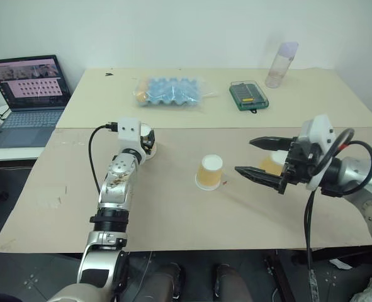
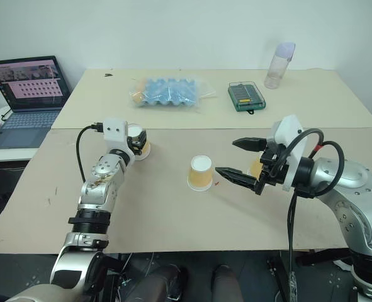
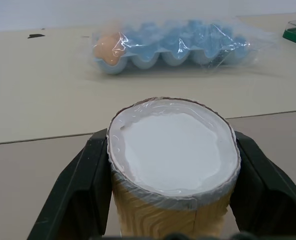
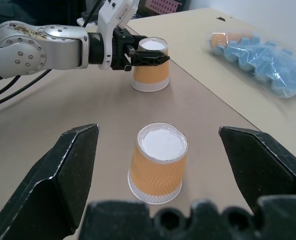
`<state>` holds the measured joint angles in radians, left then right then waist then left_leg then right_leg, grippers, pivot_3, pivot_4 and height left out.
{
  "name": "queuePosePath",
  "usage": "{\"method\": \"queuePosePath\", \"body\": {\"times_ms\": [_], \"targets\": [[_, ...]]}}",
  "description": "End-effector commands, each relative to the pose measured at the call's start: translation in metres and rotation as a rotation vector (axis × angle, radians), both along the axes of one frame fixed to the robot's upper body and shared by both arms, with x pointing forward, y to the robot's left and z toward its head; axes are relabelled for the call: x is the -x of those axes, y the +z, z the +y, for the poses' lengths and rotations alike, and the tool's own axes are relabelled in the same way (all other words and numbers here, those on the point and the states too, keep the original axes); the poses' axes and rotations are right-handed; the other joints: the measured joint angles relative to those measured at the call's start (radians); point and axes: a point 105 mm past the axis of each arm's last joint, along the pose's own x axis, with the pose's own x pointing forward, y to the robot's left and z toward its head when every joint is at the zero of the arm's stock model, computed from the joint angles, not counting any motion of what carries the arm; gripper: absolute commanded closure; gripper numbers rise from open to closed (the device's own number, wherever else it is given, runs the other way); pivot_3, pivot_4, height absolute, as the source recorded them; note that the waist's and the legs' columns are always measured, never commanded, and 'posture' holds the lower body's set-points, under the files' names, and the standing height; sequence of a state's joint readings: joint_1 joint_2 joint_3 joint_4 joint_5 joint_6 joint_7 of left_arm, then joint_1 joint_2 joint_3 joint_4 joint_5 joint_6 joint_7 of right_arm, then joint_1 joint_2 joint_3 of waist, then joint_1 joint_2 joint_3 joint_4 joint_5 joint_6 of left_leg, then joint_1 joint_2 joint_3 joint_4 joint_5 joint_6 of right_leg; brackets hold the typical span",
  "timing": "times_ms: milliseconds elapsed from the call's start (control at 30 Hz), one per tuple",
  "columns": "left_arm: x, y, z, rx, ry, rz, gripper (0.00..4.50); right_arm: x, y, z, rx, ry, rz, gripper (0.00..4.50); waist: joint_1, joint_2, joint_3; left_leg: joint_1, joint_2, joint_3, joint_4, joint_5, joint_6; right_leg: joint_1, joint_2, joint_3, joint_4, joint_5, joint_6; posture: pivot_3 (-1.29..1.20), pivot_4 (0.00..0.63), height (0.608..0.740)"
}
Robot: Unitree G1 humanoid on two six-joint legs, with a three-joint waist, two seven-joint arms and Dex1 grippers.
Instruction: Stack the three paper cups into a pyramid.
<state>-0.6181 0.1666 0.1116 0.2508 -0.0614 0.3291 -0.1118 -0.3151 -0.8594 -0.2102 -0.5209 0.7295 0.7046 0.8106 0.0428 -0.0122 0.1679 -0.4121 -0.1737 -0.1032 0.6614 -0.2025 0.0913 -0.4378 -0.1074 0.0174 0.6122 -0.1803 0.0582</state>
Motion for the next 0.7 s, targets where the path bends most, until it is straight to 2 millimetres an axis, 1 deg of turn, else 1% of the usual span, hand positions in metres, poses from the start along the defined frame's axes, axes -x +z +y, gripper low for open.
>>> {"method": "queuePosePath", "body": {"times_ms": [33,100,133,200,267,300,433,533,600,700], "targets": [[0.012,0.047,-0.021,-0.023,-0.236,-0.181,1.96,0.001,0.010,-0.001,0.005,-0.010,-0.054,0.00,-0.001,0.000,0.000,0.000,0.000,0.000,0.000,0.000,0.000,0.000,0.000,0.000,0.000,0.000,0.000,0.00,0.150,0.740],[0.036,0.057,-0.042,-0.084,-0.530,-0.215,1.96,0.000,0.009,-0.002,0.005,-0.016,-0.052,0.00,-0.003,0.000,0.000,-0.001,0.000,0.000,0.000,0.000,0.000,-0.001,0.000,0.000,0.000,0.000,0.000,0.00,0.150,0.740],[0.046,0.057,-0.047,-0.113,-0.632,-0.214,1.96,0.000,0.009,-0.003,0.004,-0.017,-0.051,0.00,-0.006,0.000,0.000,-0.002,0.000,0.000,0.000,0.000,0.000,-0.002,0.000,0.000,0.000,0.000,0.000,0.00,0.150,0.740],[0.057,0.052,-0.048,-0.132,-0.753,-0.172,1.96,0.000,0.008,-0.002,0.003,-0.018,-0.051,0.00,-0.007,0.000,0.000,-0.002,0.000,0.000,0.000,0.002,-0.003,-0.002,0.000,0.000,0.001,0.000,-0.001,0.00,0.150,0.740],[0.066,0.043,-0.047,-0.167,-0.867,-0.097,1.96,0.000,0.008,-0.002,0.001,-0.018,-0.051,0.00,-0.008,0.001,0.000,-0.001,0.000,0.000,0.000,0.001,-0.001,-0.002,0.000,0.000,0.000,0.000,-0.001,0.00,0.150,0.740],[0.068,0.036,-0.044,-0.200,-0.906,-0.062,1.96,-0.001,0.009,-0.002,0.001,-0.018,-0.052,0.00,-0.008,0.001,0.000,-0.001,0.000,0.000,0.000,0.000,0.000,-0.002,0.000,0.000,0.000,0.000,-0.001,0.00,0.150,0.740],[0.065,0.009,-0.036,-0.285,-0.980,0.077,1.96,0.000,0.009,-0.001,-0.002,-0.021,-0.056,0.00,-0.008,0.001,0.000,0.003,0.001,0.000,0.000,-0.001,0.001,-0.002,0.001,0.000,0.000,0.000,-0.001,0.00,0.150,0.740],[0.062,-0.001,-0.043,-0.293,-1.017,0.115,1.96,0.002,0.010,-0.003,0.000,-0.029,-0.059,0.00,-0.006,0.001,0.000,0.004,0.001,0.000,0.000,-0.001,0.002,-0.001,0.001,0.000,0.000,0.000,-0.001,0.00,0.150,0.740],[0.064,-0.004,-0.052,-0.287,-1.059,0.111,1.96,0.003,0.011,-0.005,0.000,-0.039,-0.060,0.00,0.000,0.001,0.000,0.003,0.001,0.000,0.000,-0.002,0.003,-0.001,0.001,0.000,-0.001,0.000,-0.001,0.00,0.150,0.740],[0.066,-0.015,-0.064,-0.297,-1.112,0.123,1.96,0.003,0.012,-0.007,0.005,-0.049,-0.063,0.00,0.000,0.000,0.000,0.003,0.000,0.000,0.000,-0.002,0.003,-0.001,-0.001,0.000,-0.001,0.000,-0.001,0.00,0.150,0.740]]}}
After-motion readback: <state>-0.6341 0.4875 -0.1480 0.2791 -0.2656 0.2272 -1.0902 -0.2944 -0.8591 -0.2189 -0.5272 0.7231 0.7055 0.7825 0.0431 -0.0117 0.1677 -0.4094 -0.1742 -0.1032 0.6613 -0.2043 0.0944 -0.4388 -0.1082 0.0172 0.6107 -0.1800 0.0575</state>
